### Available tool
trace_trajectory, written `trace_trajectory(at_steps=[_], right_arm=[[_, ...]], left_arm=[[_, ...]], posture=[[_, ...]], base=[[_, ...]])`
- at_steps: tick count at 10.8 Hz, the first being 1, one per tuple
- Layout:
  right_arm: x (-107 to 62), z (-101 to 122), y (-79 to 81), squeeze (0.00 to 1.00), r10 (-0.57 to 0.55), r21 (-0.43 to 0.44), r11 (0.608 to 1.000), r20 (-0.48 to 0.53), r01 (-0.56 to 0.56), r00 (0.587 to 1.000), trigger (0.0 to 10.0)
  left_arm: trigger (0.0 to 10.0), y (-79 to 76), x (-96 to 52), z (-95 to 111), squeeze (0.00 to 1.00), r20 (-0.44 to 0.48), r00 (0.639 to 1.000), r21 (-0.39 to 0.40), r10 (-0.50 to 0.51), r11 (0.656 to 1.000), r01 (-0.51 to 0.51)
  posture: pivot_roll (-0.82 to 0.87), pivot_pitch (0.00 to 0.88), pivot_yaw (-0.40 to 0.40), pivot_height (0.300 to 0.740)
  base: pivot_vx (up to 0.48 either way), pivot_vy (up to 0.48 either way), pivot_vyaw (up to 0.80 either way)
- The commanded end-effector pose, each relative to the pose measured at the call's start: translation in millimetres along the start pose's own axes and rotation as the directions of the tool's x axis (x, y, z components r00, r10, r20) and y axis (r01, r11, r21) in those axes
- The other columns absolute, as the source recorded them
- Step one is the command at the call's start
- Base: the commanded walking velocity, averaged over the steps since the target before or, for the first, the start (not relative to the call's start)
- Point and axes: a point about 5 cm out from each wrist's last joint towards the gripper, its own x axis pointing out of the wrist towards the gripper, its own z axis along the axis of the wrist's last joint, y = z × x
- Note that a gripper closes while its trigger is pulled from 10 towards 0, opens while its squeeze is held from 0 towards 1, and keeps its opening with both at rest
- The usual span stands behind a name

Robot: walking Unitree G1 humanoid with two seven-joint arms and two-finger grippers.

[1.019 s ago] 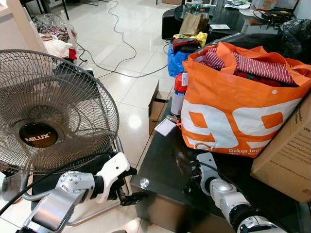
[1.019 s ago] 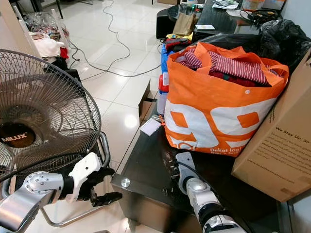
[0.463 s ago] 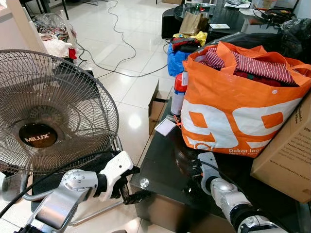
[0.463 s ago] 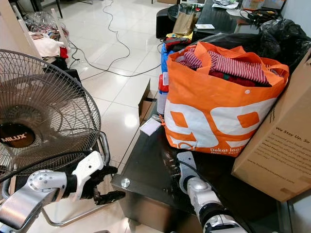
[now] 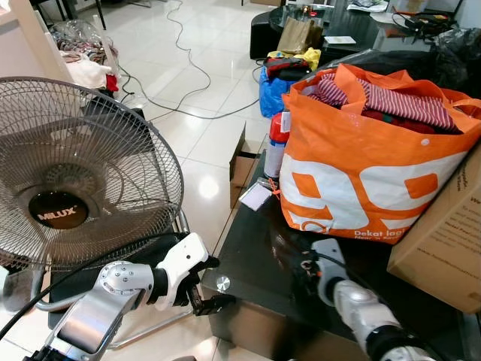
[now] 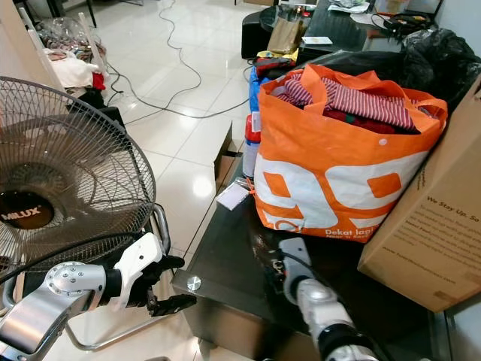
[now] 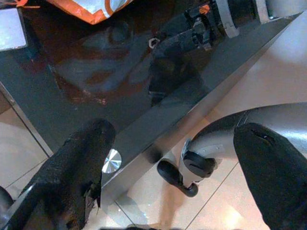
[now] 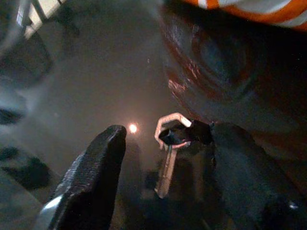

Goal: Hang keys on a hook

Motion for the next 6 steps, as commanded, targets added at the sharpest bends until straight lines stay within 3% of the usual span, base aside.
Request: trace_trajectory(at_steps=[1,6], right_arm=[[-1.5,4.9,-0.6,0.0,0.016,0.017,1.0,0.025,-0.016,1.0,10.0],[-9.2,7.1,3.4,0.0,0.043,0.031,0.999,0.034,-0.044,0.999,10.0]], left_arm=[[10.0,2.4,0.2,0.9,0.0,0.0,1.0,0.009,0.002,1.0,-0.002],[10.0,2.8,0.5,0.8,0.0,-0.002,1.0,0.013,-0.01,1.0,0.01]], posture=[[-0.01,0.0,-0.009,0.74],[-0.01,0.0,-0.006,0.74]], base=[[0.0,0.0,0.0],[0.0,0.0,0.0]])
